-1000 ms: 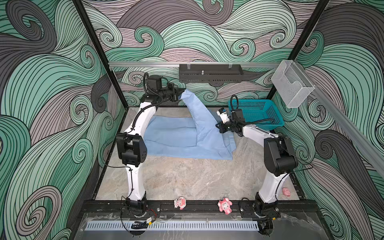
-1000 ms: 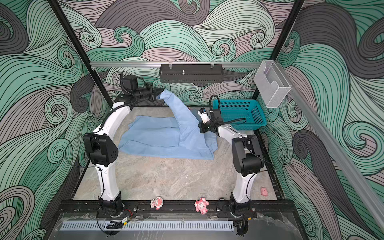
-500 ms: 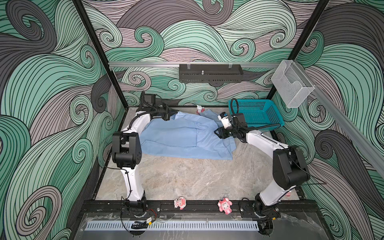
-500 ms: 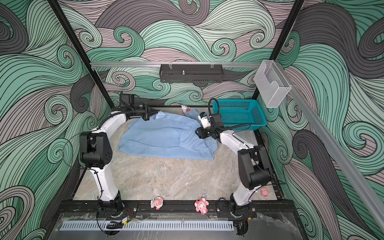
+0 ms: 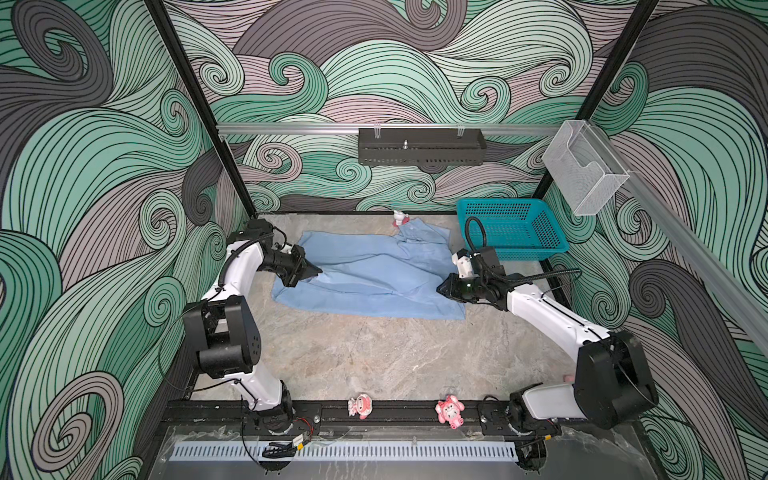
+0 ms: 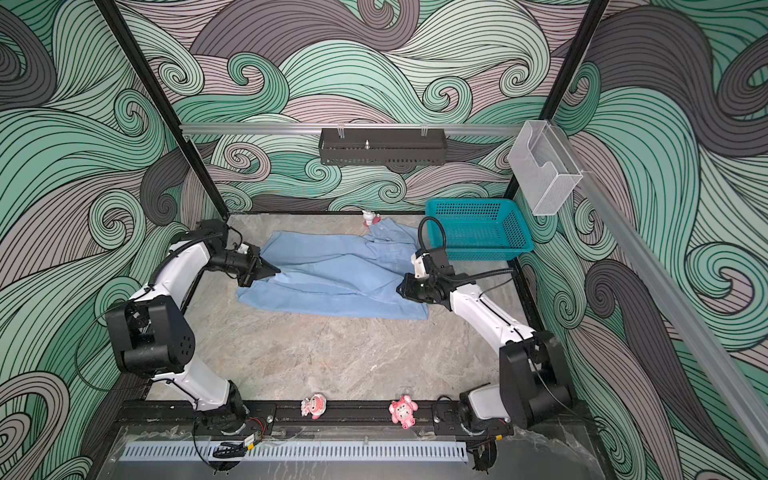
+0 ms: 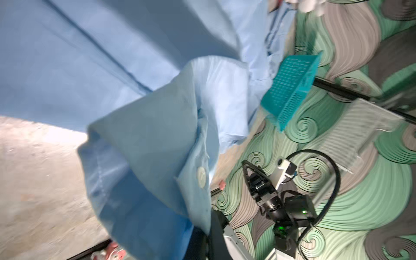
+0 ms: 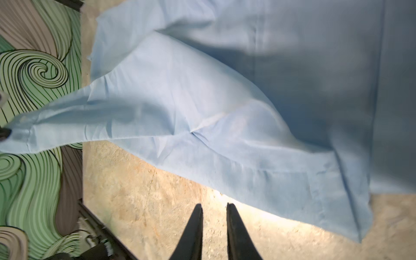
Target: Fold and stack the long sleeve shirts
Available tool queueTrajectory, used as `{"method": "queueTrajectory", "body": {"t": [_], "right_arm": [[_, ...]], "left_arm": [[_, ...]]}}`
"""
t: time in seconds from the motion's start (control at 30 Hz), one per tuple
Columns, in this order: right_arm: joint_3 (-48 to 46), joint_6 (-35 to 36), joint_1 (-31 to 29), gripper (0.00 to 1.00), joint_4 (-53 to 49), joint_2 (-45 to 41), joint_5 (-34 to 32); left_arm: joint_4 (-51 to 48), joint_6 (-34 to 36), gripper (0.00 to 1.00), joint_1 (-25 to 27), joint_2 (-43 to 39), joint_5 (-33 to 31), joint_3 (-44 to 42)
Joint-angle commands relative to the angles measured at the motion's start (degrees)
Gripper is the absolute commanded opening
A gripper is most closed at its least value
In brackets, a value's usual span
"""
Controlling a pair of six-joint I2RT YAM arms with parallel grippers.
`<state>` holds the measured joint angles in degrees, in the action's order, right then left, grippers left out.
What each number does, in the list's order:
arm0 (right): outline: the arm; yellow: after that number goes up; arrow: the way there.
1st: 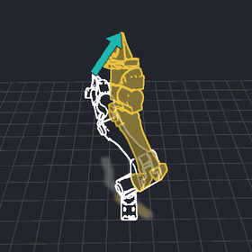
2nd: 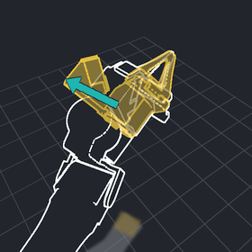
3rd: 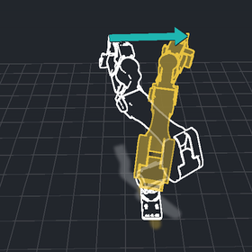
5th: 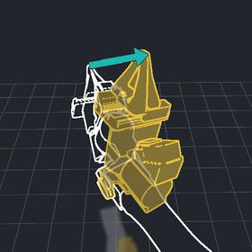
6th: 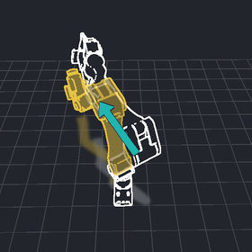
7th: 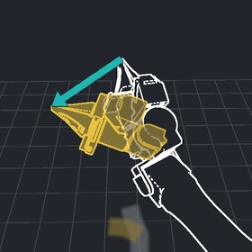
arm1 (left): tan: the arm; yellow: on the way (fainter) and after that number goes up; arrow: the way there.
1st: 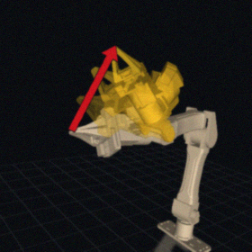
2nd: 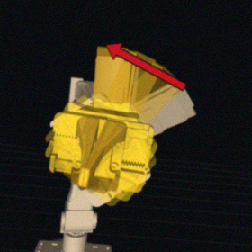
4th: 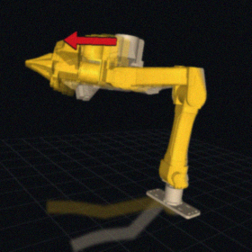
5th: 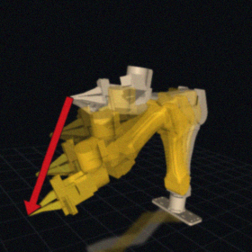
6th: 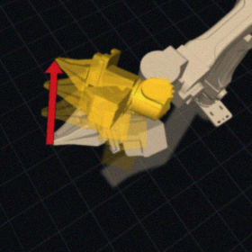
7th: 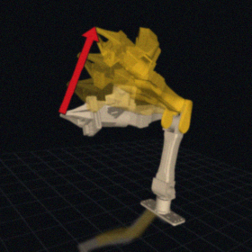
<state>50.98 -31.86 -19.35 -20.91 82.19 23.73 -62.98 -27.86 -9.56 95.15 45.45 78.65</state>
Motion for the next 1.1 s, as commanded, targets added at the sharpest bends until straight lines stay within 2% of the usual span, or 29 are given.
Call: {"method": "queueTrajectory", "body": {"t": [0.0,0.1,0.3,0.5,0.9,1.07], "right_arm": [[-0.83,-8.5,0.86,0.2,-1.5,4.49,5.31],[-1.58,-10.91,2.76,0.18,1.87,8.31,8.07],[-0.02,-12.5,5.8,0.19,0.86,13.63,7.56],[-1.09,-14.28,8.4,0.17,-1.58,13.81,6.72],[-1.25,-13.17,9.59,0.15,-4.18,13.67,4.51],[-1.16,-12.18,9.63,0.14,-5.33,13.04,3.99]], "left_arm": [[-4.36,5.54,0.0,-0.28,0.42,-10.34,0.21],[-3.43,5.18,0.0,-0.61,0.79,-14.58,1.57],[-3.72,6.08,0.0,-1.07,2.17,-24.26,5.01],[-3.81,7.71,0.0,-1.07,4.31,-35.12,6.43],[4.46,10.14,0.0,-0.95,8.39,-44.31,7.17],[6.88,11.91,0.0,-0.32,9.22,-43.79,7.84]]}}
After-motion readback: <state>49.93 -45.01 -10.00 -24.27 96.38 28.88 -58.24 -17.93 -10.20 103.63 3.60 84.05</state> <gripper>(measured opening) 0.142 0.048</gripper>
